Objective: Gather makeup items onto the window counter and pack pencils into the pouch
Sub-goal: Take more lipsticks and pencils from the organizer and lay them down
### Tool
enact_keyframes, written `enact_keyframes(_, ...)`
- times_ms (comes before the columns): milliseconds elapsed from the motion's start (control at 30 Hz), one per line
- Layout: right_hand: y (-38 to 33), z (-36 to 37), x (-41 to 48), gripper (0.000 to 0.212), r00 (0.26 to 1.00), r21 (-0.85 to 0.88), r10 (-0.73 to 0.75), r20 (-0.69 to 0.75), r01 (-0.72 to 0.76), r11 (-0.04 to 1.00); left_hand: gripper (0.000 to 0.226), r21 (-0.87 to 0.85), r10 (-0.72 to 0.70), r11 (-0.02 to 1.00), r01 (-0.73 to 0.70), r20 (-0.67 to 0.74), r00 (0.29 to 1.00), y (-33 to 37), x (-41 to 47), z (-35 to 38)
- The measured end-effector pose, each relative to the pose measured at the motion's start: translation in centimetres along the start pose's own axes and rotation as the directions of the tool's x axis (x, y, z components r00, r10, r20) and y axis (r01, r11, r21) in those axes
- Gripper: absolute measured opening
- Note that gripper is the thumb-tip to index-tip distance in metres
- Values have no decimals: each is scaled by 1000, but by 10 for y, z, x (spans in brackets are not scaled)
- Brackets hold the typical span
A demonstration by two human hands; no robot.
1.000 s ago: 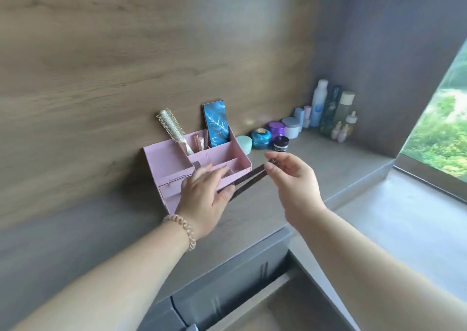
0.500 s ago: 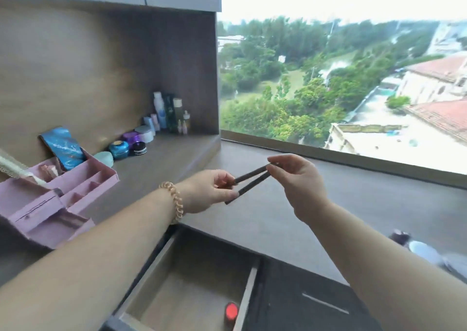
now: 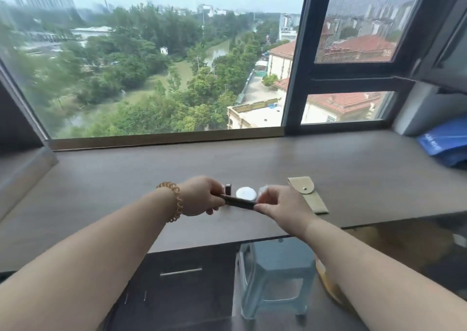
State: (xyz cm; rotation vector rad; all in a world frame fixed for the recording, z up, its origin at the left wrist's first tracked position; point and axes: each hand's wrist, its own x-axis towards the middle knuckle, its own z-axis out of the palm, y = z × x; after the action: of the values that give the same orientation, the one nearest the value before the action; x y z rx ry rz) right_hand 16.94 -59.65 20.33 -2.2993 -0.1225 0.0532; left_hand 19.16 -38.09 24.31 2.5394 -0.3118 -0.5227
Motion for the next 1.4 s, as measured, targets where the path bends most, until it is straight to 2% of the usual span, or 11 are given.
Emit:
enact_keyframes(167,87,-67,-4,21,997,-431,-36,64,60,901,14,215,23,974,-65,191,981,104,80,65)
enact_keyframes(333,139,-95,8,20,993,-454,-5,119,59,889,16,379,38,918,-119,215,976,166,115,101)
enact_keyframes(467,170,-102,25,18,978,-249,126,166,-81,965,27,273,18,961,-30,47,999,172,140,114)
enact_keyframes(567,186,-94,37,16,942,206,279,186,-315,926,57,-68,-134,990,125,-134,982,161,155,128)
enact_keyframes(667,201,-80,56,29,882,455,413,228,-472,755,61,-208,-238,947,243,48,970,148,167,148)
enact_keyframes(733,207,-68,73,47,853,489,458,251,-520,700,52,-250,-228,930,270,184,956,142,175,157)
enact_keyframes(833,212,-52,98,53,821,504,486,298,-568,651,32,-392,-182,883,259,223,958,135,193,160)
enact_keyframes(1033,209,-30,146,21,813,524,508,285,-576,628,2,-505,-253,808,304,168,953,104,248,162)
enact_keyframes(1100,213,-24,161,20,819,441,532,215,-567,695,8,-519,-265,790,326,190,945,94,265,164)
enact_keyframes(1200,227,-18,180,35,825,146,560,82,-565,812,27,-486,-300,800,352,185,936,82,287,175)
enact_keyframes(1400,248,-9,193,49,837,-140,547,17,-539,830,33,-293,-347,886,360,98,933,74,311,198)
